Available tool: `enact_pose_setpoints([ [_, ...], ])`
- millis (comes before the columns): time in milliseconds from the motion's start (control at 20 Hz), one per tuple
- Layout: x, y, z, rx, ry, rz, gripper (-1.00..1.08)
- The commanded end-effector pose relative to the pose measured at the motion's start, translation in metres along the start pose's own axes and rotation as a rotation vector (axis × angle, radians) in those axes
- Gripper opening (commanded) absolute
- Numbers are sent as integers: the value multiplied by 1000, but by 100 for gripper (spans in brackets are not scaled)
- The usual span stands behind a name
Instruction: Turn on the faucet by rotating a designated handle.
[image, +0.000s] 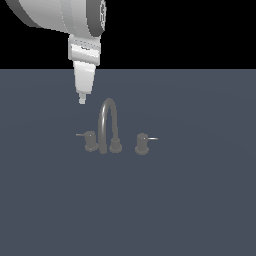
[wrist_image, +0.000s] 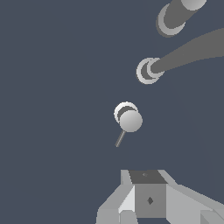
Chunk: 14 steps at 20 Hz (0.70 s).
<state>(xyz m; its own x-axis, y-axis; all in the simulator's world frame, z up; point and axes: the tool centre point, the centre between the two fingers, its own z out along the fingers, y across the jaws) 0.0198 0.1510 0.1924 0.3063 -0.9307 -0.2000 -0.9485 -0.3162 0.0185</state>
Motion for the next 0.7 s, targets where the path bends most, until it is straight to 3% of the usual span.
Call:
enact_pose_setpoints([
  [0,3,-8,22,1,24,74,-100],
  [650,18,-33,108,41,158,362,-100],
])
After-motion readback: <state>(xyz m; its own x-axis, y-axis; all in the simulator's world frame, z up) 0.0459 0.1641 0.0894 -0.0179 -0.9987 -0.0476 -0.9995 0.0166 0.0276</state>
